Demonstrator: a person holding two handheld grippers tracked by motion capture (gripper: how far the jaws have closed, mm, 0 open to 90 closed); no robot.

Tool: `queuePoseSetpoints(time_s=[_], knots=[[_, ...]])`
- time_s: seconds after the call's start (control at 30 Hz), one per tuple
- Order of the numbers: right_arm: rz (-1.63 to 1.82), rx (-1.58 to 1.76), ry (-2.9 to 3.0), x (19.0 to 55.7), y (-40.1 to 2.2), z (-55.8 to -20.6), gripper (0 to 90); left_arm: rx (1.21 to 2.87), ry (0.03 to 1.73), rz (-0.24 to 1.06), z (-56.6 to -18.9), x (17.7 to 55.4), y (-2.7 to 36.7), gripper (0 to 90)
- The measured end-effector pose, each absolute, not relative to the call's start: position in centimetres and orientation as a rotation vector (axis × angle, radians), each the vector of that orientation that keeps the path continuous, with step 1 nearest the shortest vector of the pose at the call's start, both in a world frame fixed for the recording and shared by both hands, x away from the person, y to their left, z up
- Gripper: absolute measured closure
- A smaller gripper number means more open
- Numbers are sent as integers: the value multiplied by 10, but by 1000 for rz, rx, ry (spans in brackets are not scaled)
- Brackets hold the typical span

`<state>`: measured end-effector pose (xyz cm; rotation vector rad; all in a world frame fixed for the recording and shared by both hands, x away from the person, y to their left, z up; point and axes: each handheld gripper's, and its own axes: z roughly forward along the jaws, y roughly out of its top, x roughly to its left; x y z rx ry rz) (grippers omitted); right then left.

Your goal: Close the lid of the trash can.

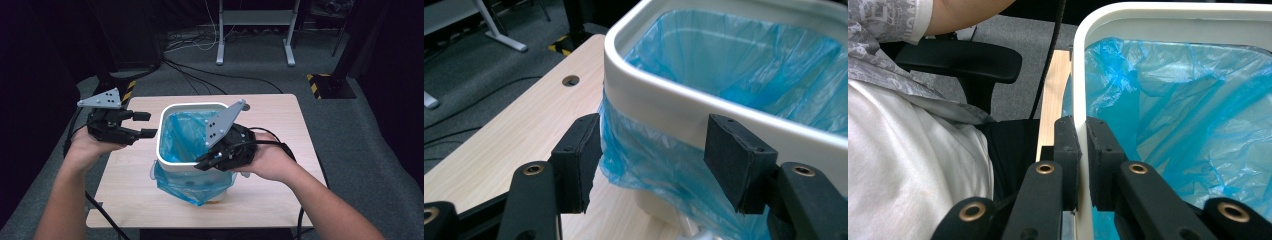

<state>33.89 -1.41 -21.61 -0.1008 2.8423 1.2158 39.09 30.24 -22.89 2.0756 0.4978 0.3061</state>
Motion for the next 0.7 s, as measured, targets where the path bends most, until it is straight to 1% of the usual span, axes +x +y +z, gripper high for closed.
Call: queuePoseSetpoints(time_s=[0.23, 0.7], knots=[[1211, -86, 2848, 338, -13, -217, 843, 2076, 469, 318, -218, 392, 294, 388], [1217, -89, 2846, 339, -13, -219, 843, 2064, 503, 312, -213, 405, 292, 388]])
